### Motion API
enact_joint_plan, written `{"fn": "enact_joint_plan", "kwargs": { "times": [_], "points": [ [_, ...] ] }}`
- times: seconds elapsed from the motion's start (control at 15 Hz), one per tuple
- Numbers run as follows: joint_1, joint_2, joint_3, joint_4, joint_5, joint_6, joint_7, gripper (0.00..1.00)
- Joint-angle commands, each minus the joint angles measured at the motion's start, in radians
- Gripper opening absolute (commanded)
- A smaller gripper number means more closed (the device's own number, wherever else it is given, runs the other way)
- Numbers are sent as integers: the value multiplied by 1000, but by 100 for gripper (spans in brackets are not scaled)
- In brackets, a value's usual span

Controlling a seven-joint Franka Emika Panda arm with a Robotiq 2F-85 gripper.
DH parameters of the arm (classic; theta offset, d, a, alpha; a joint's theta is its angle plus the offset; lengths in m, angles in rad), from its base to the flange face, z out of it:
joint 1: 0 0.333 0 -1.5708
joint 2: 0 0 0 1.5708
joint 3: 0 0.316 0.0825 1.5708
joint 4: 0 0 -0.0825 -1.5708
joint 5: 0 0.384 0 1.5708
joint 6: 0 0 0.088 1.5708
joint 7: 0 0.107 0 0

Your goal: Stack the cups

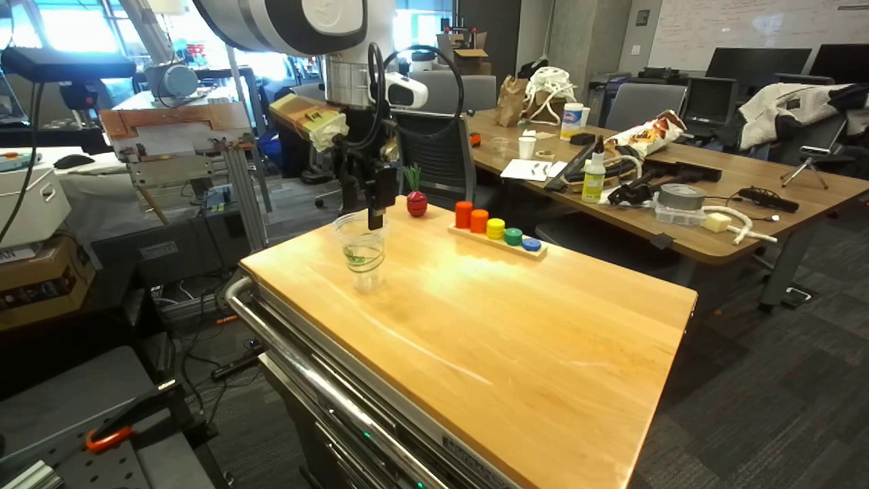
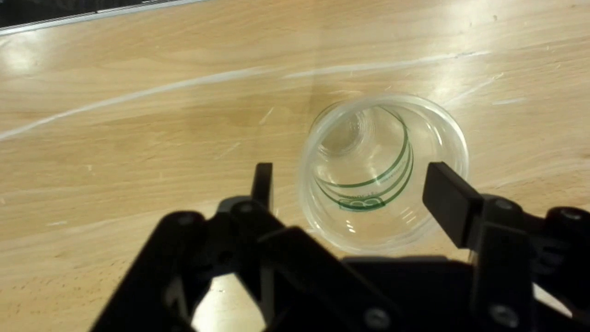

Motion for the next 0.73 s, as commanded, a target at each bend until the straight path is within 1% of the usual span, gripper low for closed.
{"fn": "enact_joint_plan", "kwargs": {
  "times": [0.0,0.07,0.13,0.2,0.4,0.47,0.53,0.6,0.67],
  "points": [
    [-5,-53,-7,26,-5,-103,-12,100],
    [-8,-85,-11,47,-27,-206,-13,100],
    [-10,-99,-13,61,-34,-267,-13,100],
    [-14,-108,-17,80,-38,-353,-32,100],
    [-27,-165,-32,166,-23,-592,-103,100],
    [-32,-186,-39,200,-20,-660,-156,100],
    [-23,-142,-26,144,-24,-546,-84,100],
    [-27,-161,-31,170,-24,-599,-110,100],
    [-30,-176,-35,185,-24,-626,-125,100]
  ]
}}
